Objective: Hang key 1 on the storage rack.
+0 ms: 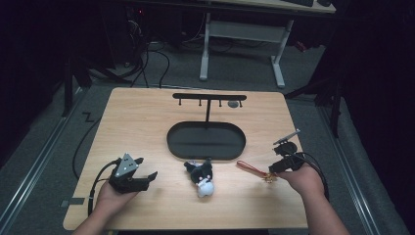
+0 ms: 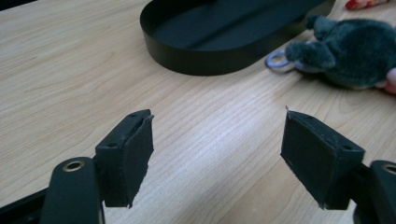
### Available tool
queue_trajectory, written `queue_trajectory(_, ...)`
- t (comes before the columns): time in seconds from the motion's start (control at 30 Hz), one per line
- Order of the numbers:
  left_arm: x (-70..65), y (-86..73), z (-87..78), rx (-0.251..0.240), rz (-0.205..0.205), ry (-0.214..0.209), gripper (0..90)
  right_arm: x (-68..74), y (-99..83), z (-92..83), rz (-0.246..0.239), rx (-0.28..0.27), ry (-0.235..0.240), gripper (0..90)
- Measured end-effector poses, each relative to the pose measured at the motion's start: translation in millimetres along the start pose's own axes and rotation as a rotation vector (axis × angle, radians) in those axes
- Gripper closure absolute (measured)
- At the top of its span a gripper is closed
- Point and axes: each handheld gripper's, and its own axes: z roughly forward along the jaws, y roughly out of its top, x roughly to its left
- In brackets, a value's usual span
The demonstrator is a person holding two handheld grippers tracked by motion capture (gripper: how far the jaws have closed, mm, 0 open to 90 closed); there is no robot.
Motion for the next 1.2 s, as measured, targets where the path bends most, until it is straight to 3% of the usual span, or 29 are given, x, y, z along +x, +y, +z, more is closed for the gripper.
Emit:
queue_trajectory(0.13, 3.0, -3.2, -0.8, 0.014, -0.013, 0.006, 25.5, -2.6, 4.5, 9.4, 0.01, 0.011, 0.011, 48.3)
queue_trajectory(0.33, 2.5, -3.9, -1.7, 0.018, -0.017, 0.004, 25.7, -2.9, 5.0, 20.8, 0.011, 0.074, -0.006, 51.9)
queue_trajectory(0.57, -0.4, -3.1, 0.1, 0.032, 0.004, 0.001, 26.1, -6.3, -9.6, 20.7, 0.02, 0.083, -0.013, 58.9)
queue_trajectory(0.77, -1.9, -2.6, -0.9, 0.025, -0.002, -0.002, 26.3, -5.4, -14.5, 19.4, 0.013, 0.09, -0.007, 60.2)
queue_trajectory(0.83, -3.0, -2.7, 0.1, 0.03, -0.001, -0.006, 26.4, -4.2, -15.5, 17.3, -0.001, 0.093, -0.014, 57.1)
queue_trajectory(0.87, -4.0, -3.3, 1.6, 0.037, 0.008, -0.005, 26.5, -4.8, -14.0, 11.0, 0.016, 0.08, -0.009, 49.3)
queue_trajectory(1.0, -3.6, -2.4, 0.4, 0.028, 0.002, -0.005, 26.5, -2.2, -2.1, 4.5, 0.005, 0.047, -0.017, 41.4)
queue_trajectory(1.1, -2.7, -1.6, 1.0, 0.029, -0.001, -0.002, 26.7, 2.1, 8.9, 8.8, 0.002, 0.034, -0.003, 47.0)
queue_trajectory(1.2, -3.5, -3.1, 1.4, 0.043, 0.01, 0.007, 26.6, 4.5, 12.3, 15.3, -0.016, 0.055, -0.018, 54.4)
